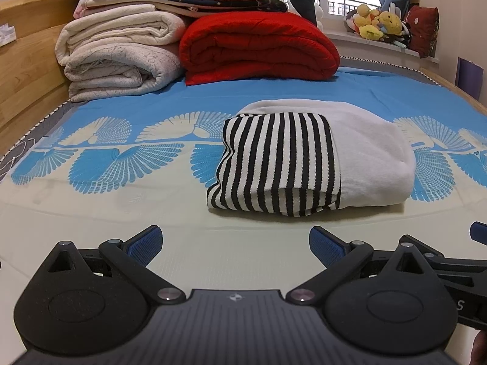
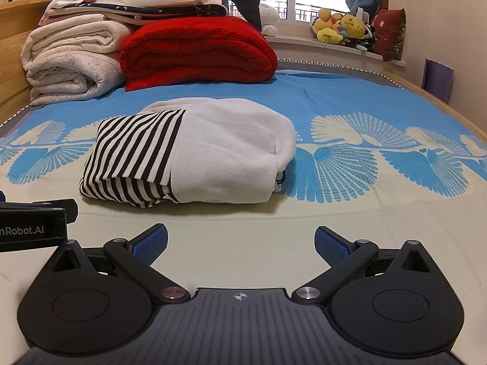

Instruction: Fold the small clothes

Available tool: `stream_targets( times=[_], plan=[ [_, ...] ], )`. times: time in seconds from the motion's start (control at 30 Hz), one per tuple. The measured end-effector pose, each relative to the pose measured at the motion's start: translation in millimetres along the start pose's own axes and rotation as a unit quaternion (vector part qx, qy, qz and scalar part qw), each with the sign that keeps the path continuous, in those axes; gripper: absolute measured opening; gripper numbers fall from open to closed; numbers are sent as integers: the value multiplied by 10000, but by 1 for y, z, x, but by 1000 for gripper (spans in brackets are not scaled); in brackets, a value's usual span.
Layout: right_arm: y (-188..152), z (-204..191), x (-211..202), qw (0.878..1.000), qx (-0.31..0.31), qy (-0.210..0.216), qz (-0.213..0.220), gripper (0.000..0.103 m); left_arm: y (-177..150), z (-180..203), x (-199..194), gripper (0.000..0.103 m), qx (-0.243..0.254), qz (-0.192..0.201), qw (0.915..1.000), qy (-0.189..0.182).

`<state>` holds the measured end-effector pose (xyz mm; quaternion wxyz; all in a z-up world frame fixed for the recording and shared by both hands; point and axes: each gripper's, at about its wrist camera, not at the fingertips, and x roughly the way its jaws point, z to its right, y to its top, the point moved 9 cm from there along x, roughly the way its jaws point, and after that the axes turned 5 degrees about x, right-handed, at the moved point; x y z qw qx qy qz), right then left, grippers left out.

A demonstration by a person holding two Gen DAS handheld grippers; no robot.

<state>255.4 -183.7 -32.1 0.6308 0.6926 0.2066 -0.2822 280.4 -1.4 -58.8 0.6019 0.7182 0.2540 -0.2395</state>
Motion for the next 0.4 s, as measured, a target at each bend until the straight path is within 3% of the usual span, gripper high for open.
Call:
stream_targets(
  times=[0.4],
  plan=[
    [0, -1, 0, 10000, -11, 40, -4, 102, -2, -1, 2, 103, -36, -98, 9999, 15]
  ],
)
